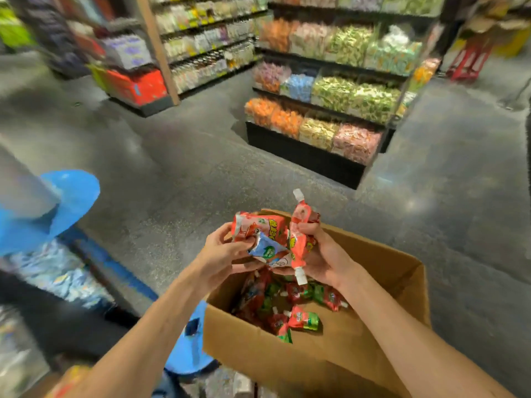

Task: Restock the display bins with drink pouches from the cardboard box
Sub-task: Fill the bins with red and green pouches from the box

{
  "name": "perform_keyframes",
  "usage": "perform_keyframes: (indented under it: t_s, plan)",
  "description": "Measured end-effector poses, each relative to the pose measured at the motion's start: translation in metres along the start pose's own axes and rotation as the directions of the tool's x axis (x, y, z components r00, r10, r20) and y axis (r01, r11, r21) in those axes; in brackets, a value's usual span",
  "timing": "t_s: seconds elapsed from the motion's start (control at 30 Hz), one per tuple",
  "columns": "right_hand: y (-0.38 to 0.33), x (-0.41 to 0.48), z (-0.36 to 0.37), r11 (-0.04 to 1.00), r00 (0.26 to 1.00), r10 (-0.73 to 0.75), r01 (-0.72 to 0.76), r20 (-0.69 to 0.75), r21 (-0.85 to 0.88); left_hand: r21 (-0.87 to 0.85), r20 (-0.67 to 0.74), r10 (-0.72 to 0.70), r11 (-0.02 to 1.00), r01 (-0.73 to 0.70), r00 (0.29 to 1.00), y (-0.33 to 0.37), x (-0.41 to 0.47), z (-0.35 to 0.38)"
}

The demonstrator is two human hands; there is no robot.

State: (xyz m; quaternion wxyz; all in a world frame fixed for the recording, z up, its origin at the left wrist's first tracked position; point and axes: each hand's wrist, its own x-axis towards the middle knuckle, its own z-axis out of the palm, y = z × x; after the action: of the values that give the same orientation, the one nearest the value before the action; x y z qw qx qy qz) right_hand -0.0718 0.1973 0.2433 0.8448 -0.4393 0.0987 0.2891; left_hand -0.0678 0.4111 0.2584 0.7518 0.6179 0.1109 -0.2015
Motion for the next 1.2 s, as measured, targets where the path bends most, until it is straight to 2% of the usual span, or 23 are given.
perform_keyframes:
  t_s: [0.1, 0.17, 0.37, 0.5, 0.6, 0.67, 0.73, 0.8, 0.9, 1.0, 1.1, 1.2]
  plan:
    - [0.014, -0.009, 0.033, 0.996, 0.99, 0.067, -0.059, 0.125, -0.068, -0.03, -0.139, 0.045, 0.998, -0.049, 0.989, -0.003, -0.051, -0.02]
    - [0.027, -0.009, 0.066, 0.988, 0.98, 0.122, -0.104, 0.158, -0.115, -0.045, -0.239, 0.091, 0.993, -0.105, 0.967, -0.003, -0.089, -0.039]
    - [0.079, -0.012, 0.19, 0.946, 0.901, 0.273, -0.189, 0.337, -0.263, -0.004, -0.485, 0.224, 0.966, -0.259, 0.845, 0.008, -0.221, -0.114]
    - [0.122, -0.032, 0.278, 0.924, 0.797, 0.361, -0.235, 0.484, -0.302, 0.01, -0.63, 0.226, 0.959, -0.283, 0.743, 0.005, -0.314, -0.166]
    - [0.162, -0.047, 0.336, 0.923, 0.74, 0.375, -0.243, 0.558, -0.298, -0.013, -0.712, 0.236, 0.937, -0.348, 0.661, -0.01, -0.375, -0.204]
    - [0.197, -0.044, 0.365, 0.901, 0.654, 0.429, -0.255, 0.623, -0.351, -0.043, -0.754, 0.222, 0.923, -0.382, 0.619, -0.025, -0.409, -0.227]
    - [0.233, -0.038, 0.386, 0.891, 0.673, 0.441, -0.247, 0.593, -0.382, -0.077, -0.776, 0.197, 0.913, -0.4, 0.599, -0.042, -0.433, -0.25]
    - [0.265, -0.038, 0.405, 0.858, 0.693, 0.499, -0.31, 0.521, -0.409, -0.122, -0.78, 0.174, 0.899, -0.42, 0.601, -0.057, -0.452, -0.277]
    - [0.301, -0.036, 0.425, 0.864, 0.706, 0.497, -0.345, 0.505, -0.368, -0.149, -0.735, 0.19, 0.892, -0.428, 0.651, -0.071, -0.469, -0.317]
    - [0.316, -0.035, 0.448, 0.885, 0.764, 0.456, -0.337, 0.456, -0.32, 0.027, -0.633, 0.319, 0.92, -0.391, 0.706, -0.07, -0.474, -0.34]
    - [0.316, -0.032, 0.458, 0.914, 0.824, 0.393, -0.301, 0.407, -0.272, 0.161, -0.609, 0.393, 0.912, -0.378, 0.689, -0.062, -0.463, -0.36]
    - [0.305, -0.026, 0.465, 0.941, 0.849, 0.329, -0.26, 0.413, -0.215, 0.246, -0.605, 0.444, 0.894, -0.375, 0.66, -0.049, -0.454, -0.373]
